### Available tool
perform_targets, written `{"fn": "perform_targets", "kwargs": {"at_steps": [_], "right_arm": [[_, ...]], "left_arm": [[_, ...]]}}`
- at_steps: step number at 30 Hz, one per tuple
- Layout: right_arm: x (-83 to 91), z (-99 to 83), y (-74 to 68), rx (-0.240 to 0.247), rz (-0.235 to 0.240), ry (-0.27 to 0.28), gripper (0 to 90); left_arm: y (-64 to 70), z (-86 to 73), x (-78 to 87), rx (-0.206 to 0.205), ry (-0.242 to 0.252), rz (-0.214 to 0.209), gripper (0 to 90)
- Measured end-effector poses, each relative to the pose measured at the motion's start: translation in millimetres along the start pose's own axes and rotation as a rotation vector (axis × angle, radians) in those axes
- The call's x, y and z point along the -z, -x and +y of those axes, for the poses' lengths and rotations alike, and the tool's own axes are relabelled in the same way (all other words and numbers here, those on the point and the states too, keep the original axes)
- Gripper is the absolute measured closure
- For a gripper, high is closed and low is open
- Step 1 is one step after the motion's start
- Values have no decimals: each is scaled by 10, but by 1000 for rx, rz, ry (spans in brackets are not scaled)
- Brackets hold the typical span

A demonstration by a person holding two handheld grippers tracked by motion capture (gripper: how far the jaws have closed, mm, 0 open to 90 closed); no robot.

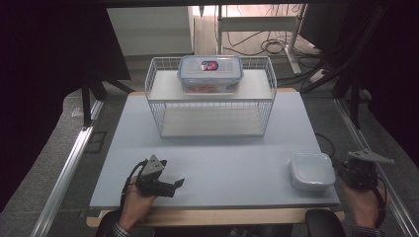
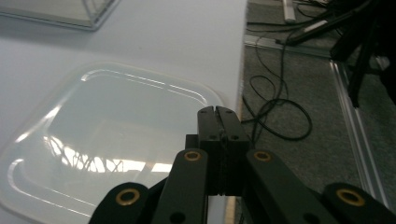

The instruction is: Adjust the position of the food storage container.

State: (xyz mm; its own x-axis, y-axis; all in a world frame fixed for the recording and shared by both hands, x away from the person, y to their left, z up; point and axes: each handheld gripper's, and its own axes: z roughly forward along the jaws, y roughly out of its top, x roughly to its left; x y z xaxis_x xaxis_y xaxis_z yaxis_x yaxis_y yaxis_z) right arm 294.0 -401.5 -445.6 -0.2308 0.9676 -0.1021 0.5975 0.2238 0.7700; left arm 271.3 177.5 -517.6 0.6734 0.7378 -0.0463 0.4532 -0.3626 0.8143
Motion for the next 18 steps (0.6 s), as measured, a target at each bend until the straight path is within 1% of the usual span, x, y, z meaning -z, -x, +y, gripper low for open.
{"fn": "perform_targets", "kwargs": {"at_steps": [1,2,3,4,5,6,7,9,11,12,13,16,18], "right_arm": [[-3,-11,18,-3,-14,-8,894],[-3,-11,18,-3,-14,-8,894],[-21,-36,51,-11,-29,-30,894],[-21,-36,51,-11,-29,-30,894],[-34,-50,68,-13,-33,-41,895],[-62,-74,85,-21,-35,-66,895],[-62,-74,85,-21,-35,-66,895],[-95,-94,83,-15,-17,-83,894],[-109,-95,50,5,-35,-95,895],[-105,-86,33,4,-20,-94,895],[-105,-86,33,4,-20,-94,895],[-119,-76,-21,4,10,-90,895],[-128,-65,-63,1,38,-91,895]], "left_arm": [[-2,-1,-3,0,-2,-1,66],[-2,-1,-3,0,-2,-1,66],[-4,-2,-4,0,-3,0,66],[-4,-2,-4,0,-3,0,66],[-4,-2,-4,0,-3,0,66],[-4,-2,-4,0,-3,0,66],[-5,-2,-5,0,-4,0,66],[-5,-3,-6,0,-5,1,66],[-5,-3,-5,-1,-4,1,66],[-6,-3,-5,0,-4,1,66],[-6,-3,-6,0,-4,1,66],[-6,-3,-7,-2,-5,2,66],[-3,-2,-6,-3,-5,3,66]]}}
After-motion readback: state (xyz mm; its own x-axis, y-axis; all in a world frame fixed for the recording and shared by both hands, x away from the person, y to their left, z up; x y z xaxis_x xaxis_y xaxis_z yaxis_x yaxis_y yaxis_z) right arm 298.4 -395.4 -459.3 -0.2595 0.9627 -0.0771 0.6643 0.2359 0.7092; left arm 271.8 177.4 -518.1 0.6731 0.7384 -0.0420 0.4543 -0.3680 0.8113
